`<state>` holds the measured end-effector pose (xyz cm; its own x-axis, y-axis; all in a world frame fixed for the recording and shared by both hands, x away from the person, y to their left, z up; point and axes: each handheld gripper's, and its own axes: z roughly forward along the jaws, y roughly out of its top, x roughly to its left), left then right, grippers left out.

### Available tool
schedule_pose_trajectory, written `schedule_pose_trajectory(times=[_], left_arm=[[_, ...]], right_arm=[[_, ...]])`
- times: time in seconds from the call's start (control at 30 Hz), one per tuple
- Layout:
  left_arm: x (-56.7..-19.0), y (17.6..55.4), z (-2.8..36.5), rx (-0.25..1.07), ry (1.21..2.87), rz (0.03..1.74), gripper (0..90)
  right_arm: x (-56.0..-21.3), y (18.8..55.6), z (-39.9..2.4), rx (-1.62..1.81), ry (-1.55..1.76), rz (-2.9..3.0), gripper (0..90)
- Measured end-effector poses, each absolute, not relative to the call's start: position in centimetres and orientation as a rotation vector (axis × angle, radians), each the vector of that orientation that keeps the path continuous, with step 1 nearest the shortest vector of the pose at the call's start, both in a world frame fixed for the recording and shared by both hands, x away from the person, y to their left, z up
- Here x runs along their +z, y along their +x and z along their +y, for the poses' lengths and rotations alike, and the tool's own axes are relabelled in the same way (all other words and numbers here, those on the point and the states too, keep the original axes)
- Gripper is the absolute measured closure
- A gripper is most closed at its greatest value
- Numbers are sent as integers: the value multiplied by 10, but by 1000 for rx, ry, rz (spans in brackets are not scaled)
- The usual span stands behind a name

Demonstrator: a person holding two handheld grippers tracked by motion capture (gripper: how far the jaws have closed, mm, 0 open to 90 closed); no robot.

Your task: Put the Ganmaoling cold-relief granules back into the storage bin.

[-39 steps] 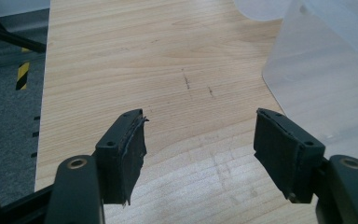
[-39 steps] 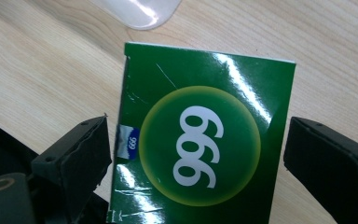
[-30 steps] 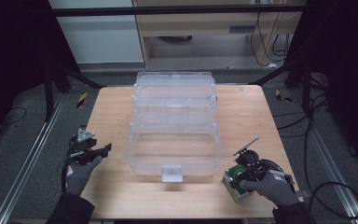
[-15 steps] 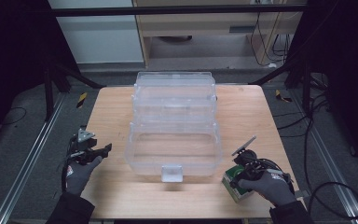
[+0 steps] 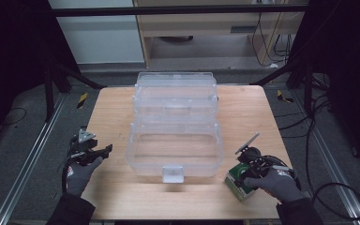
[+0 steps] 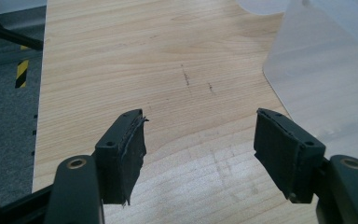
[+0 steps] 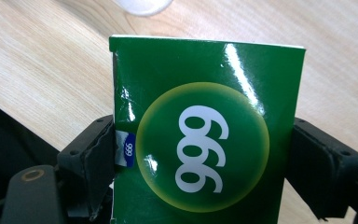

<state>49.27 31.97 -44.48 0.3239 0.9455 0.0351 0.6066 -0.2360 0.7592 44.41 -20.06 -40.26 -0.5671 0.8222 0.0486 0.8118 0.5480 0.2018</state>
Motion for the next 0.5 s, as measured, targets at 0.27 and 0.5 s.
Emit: schedule_pose_trajectory(times=[0.27,0.5], left_arm=[[-445,493,320,668,1944,1367,328],[-446,493,319,666,1950,1367,328]], right_arm=[[-380,447,-204,354,1362,2704,174],[-363,453,-206,371,1245,2738,174]])
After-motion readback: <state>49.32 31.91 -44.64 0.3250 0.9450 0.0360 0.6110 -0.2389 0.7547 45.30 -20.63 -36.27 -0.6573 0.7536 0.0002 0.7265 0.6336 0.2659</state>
